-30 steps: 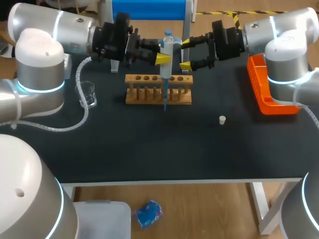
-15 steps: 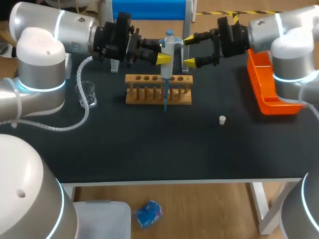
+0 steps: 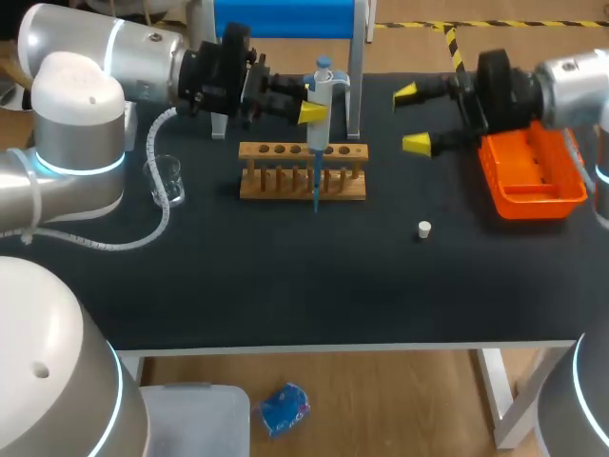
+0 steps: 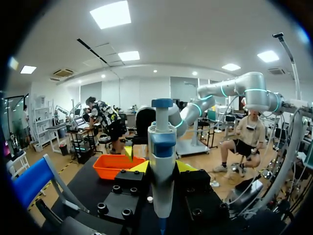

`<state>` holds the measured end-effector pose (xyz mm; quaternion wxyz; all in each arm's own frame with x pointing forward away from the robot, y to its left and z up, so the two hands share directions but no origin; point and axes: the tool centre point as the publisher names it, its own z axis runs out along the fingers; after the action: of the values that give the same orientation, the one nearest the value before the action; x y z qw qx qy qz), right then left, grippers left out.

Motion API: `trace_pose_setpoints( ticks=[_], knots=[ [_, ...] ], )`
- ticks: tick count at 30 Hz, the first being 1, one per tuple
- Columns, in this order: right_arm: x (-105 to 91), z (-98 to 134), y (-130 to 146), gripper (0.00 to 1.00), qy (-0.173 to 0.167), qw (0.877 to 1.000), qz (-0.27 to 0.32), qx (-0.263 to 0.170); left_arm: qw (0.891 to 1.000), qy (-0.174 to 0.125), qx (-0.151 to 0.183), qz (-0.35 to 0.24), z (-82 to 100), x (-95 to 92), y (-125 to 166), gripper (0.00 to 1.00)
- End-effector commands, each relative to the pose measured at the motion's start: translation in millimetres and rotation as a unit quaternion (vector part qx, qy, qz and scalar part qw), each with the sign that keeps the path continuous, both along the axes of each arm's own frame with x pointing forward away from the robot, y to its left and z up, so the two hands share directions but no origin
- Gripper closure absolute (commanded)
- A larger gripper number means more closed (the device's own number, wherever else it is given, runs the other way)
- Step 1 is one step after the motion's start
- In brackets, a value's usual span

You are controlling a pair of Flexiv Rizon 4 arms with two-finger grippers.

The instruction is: Invert the test tube, pick up the pipette, mount the tip to pipette, aspirate from beaker and dispense into the tube, eject the tip, return the pipette, and cap with the stopper.

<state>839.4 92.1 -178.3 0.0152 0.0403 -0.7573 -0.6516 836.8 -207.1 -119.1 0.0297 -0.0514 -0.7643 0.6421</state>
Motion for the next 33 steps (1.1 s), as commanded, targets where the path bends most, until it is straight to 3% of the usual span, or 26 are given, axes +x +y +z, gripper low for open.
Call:
trace_pose_setpoints(
  ticks=[1,8,21,33],
  knots=[
    [-26.0,-10,18,0.0,0.007,0.999,0.008,0.03,1.0,-0.001,0.0,0.0,-0.2,0.4,0,1.0],
    [-28.4,-10,50,0.0,0.013,0.997,0.024,0.075,1.0,-0.001,0.0,0.0,-0.2,0.4,0,1.0],
    [-8.2,-8,97,0.0,0.032,0.997,0.019,0.068,1.0,-0.001,0.0,0.0,-0.2,0.4,0,1.0],
    [1.4,4,122,0.0,0.037,0.998,0.012,0.059,1.0,-0.001,0.0,0.0,-0.2,0.4,0,1.0]
  ],
)
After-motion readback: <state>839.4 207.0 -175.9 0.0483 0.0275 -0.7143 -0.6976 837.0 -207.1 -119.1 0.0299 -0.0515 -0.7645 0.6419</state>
